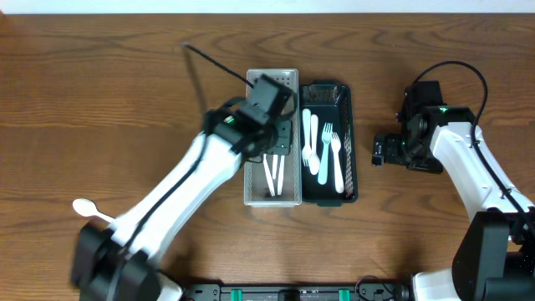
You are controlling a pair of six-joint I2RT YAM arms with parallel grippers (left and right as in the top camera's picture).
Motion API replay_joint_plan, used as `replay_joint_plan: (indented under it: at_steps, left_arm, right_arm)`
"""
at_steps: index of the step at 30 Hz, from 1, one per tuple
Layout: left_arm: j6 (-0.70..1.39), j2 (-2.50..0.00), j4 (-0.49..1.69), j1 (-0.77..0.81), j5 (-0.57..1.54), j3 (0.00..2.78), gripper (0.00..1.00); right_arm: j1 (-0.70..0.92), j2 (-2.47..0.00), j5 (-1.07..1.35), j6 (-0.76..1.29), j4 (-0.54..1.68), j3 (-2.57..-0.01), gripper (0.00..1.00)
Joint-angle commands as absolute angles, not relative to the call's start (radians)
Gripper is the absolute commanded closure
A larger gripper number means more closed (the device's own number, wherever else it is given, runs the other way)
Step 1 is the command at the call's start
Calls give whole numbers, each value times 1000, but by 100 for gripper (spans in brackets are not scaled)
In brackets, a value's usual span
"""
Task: Pack container
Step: 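Place the third spoon in the white basket and release, then move left gripper to the last white spoon at lower left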
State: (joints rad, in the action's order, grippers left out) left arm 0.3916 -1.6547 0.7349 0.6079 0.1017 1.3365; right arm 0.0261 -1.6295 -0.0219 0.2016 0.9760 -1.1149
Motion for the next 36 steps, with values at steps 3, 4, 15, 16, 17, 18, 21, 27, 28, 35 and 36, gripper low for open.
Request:
replay_joint_plan:
  at_steps: [3, 4, 15, 16, 17, 18, 21, 27, 28, 35, 36]
  left_arm:
    - [382, -1802, 738, 607, 96, 1342, 94]
    - [381, -1817, 738, 607, 98, 1342, 94]
    - [286, -1773, 834, 605, 92, 1439, 59]
    - [279, -1756, 861, 603, 81, 1466, 59]
    - [279, -1734, 888, 599, 59, 1492, 59]
    - [279, -1713, 909, 595, 33, 1511, 59]
    - [283, -1619, 962, 568, -67, 1547, 59]
    - [498, -1423, 1113, 373, -219, 1547, 51]
    - [530, -1406, 1137, 334, -221, 1546, 46]
    - [774, -1351, 1264, -57, -219, 1477, 27]
    - [797, -1352, 1261, -108, -218, 1454, 20]
  right_arm:
    - [20, -1631, -18, 209, 980, -1112, 1]
    - [20, -1631, -18, 209, 980, -1112, 1]
    - [20, -1631, -18, 208, 983, -1112, 1]
    - [20, -1631, -19, 208, 983, -1112, 1]
    - [20, -1631, -19, 208, 984, -1112, 1]
    - [20, -1631, -19, 208, 984, -1112, 1]
    - [20, -1631, -19, 208, 986, -1112, 1]
    - [20, -1631, -19, 208, 988, -1112, 1]
    - [20, -1631, -19, 208, 987, -1112, 1]
    - [20, -1631, -19, 208, 988, -1112, 1]
    - [20, -1631, -19, 208, 989, -1112, 1]
